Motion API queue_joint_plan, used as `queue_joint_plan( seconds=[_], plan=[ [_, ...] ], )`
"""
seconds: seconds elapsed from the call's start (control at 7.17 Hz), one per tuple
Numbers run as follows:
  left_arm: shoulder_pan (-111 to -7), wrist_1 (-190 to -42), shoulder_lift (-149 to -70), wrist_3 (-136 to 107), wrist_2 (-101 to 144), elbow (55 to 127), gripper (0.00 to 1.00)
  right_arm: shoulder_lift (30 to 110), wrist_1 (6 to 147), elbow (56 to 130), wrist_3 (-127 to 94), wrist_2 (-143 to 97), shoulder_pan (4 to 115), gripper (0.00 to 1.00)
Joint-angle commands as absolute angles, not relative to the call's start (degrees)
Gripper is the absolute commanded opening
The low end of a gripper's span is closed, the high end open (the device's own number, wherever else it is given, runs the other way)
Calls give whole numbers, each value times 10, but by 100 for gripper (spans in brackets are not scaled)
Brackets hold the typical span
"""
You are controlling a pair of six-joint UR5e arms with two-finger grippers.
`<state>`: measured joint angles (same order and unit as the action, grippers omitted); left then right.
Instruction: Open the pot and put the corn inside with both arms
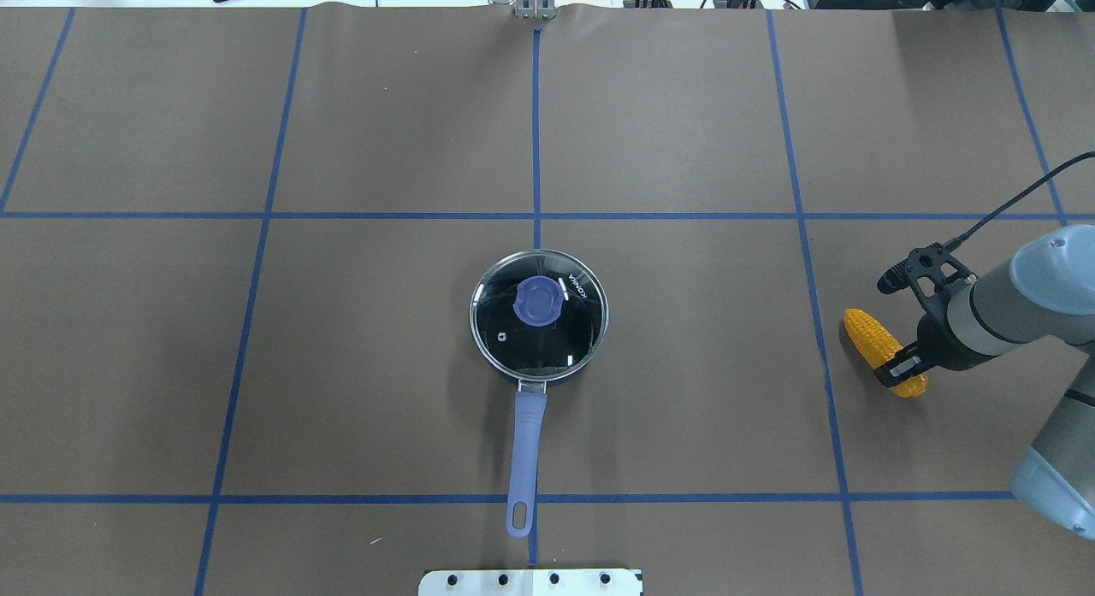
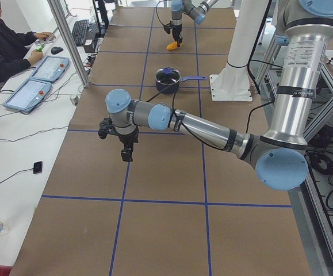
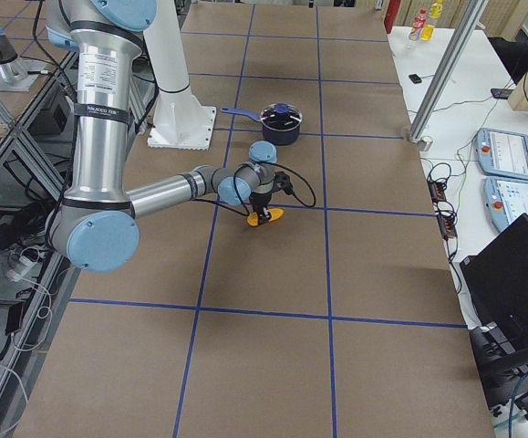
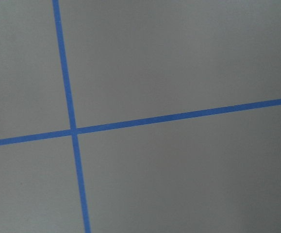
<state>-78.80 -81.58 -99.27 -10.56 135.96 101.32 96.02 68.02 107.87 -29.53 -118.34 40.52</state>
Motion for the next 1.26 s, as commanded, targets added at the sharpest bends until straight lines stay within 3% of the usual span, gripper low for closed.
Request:
queue_joint_plan(
  seconds=[0.0,0.56,1.12],
  plan=[
    [-728,-814,-1043,-242,1361,1034,100,958,680,1079,-294,-1199,421,41],
    [-550,-815,-1201,-528,1345,1049,100,927,682,1078,-294,-1233,455,41],
    [-447,-814,-1283,-587,1281,1038,100,858,763,1078,-288,-1235,481,41]
  ],
)
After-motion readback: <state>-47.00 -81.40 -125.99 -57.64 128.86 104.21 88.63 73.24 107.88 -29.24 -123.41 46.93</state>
